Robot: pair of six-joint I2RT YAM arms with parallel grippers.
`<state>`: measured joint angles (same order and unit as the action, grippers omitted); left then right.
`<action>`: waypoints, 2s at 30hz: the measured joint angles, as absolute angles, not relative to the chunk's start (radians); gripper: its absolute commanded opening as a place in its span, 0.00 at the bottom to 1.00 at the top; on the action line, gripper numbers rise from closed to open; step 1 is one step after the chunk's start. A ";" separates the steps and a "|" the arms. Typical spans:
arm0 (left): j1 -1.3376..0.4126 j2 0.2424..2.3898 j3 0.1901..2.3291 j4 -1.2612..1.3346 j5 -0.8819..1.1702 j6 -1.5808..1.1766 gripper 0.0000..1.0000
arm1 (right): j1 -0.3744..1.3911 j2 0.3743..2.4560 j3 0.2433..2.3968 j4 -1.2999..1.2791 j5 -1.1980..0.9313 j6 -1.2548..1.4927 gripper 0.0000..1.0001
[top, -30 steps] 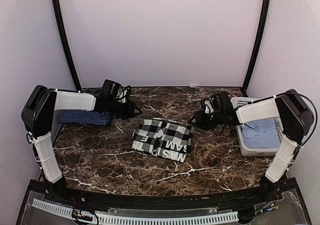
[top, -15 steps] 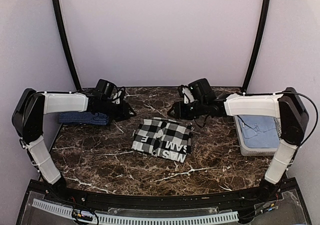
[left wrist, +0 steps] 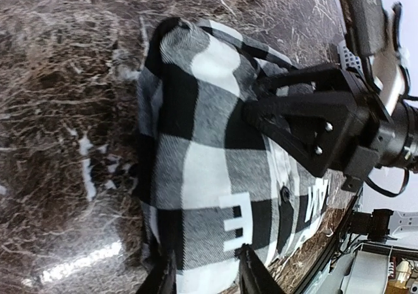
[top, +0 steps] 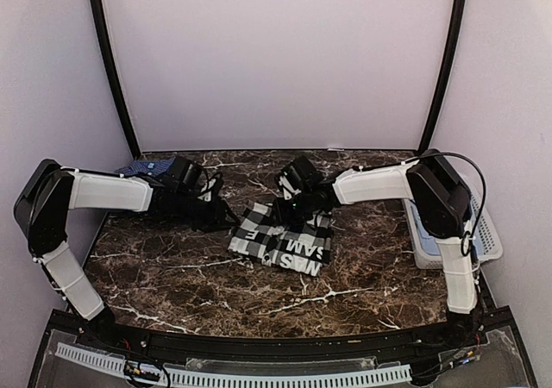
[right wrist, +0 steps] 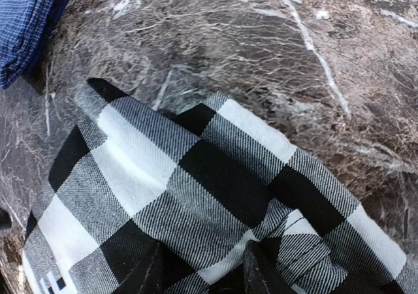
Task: Fold and stack the long sleeve shirts
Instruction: Smooth out the square-folded shirt at the center of the board, then pick up the square-folded shirt from the center of the board.
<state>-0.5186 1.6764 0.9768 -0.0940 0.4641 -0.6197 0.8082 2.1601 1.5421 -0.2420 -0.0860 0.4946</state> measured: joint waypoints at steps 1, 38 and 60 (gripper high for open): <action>-0.528 1.680 0.977 -0.086 0.468 -0.622 0.31 | 0.799 2.177 1.552 -0.243 -0.089 0.493 0.40; -0.774 1.558 1.018 -0.154 0.268 -0.788 0.27 | 0.897 1.809 1.272 -0.278 -0.066 0.477 0.47; -0.584 1.861 1.131 -0.191 0.322 -0.627 0.37 | 0.931 1.636 0.795 -0.097 -0.089 0.646 0.46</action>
<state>-0.5842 1.8610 1.1313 -0.1905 0.3222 -0.6273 0.9306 1.6360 0.7948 -0.0975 -0.0895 0.6460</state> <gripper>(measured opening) 0.353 0.457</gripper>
